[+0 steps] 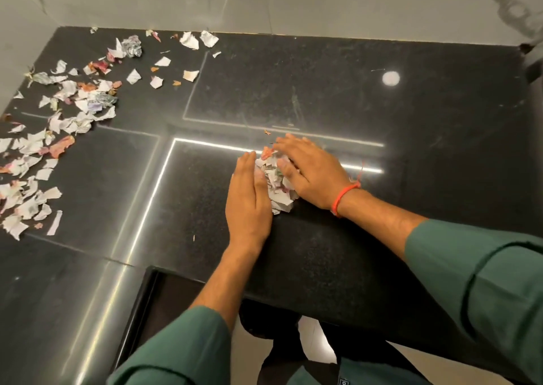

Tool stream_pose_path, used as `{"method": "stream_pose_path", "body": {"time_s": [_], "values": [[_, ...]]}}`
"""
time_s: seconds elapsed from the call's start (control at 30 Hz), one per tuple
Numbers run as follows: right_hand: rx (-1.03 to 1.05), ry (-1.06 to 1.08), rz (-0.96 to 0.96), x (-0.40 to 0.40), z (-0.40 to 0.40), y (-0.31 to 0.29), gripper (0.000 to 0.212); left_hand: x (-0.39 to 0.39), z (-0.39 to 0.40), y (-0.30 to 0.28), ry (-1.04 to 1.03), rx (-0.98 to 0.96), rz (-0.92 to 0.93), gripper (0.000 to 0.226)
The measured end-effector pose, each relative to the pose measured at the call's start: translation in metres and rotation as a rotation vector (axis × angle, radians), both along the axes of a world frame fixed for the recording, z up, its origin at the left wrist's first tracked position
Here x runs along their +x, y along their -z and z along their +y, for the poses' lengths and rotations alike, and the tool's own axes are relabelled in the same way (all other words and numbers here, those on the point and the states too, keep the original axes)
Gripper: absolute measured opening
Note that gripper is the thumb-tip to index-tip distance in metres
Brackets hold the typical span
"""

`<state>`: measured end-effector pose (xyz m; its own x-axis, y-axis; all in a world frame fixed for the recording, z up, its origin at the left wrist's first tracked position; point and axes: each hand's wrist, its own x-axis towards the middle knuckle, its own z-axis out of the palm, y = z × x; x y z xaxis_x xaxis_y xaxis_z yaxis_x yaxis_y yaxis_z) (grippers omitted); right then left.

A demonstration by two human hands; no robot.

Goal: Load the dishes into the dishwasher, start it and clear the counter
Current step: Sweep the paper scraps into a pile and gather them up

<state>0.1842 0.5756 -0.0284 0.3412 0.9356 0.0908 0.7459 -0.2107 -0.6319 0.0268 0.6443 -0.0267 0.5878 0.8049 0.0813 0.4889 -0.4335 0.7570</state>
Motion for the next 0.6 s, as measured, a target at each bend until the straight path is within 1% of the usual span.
{"method": "stream_pose_path", "body": {"time_s": [0.07, 0.13, 0.2, 0.27, 0.33, 0.43, 0.53, 0.57, 0.6], "values": [[0.072, 0.043, 0.151, -0.017, -0.002, -0.002, 0.046, 0.008, -0.009, 0.002, -0.062, 0.013, 0.037, 0.048], [0.195, 0.127, 0.364, -0.038, -0.002, -0.006, 0.041, 0.019, -0.016, 0.0, -0.136, -0.045, 0.0, 0.05], [0.273, 0.239, 0.536, -0.057, -0.003, -0.008, 0.041, 0.026, -0.02, -0.003, -0.179, -0.122, -0.104, 0.048], [0.3, 0.358, 0.689, -0.071, -0.002, -0.009, 0.042, 0.031, -0.025, -0.009, -0.217, -0.206, -0.233, 0.043], [0.333, 0.472, 0.946, -0.078, 0.003, -0.012, 0.041, 0.038, -0.03, -0.018, -0.278, -0.301, -0.322, 0.038], [0.403, 0.604, 1.332, -0.078, 0.009, -0.023, 0.031, 0.051, -0.032, -0.03, -0.444, -0.583, -0.491, 0.033], [0.465, 0.659, 1.857, -0.074, 0.014, -0.031, 0.02, 0.054, -0.024, -0.038, -0.645, -0.928, -0.719, 0.023], [0.465, 0.675, 1.98, -0.075, 0.015, -0.033, 0.018, 0.053, -0.023, -0.041, -0.69, -1.043, -0.794, 0.022], [0.454, 0.693, 2.036, -0.075, 0.015, -0.035, 0.019, 0.051, -0.022, -0.044, -0.72, -1.137, -0.866, 0.022]]}}
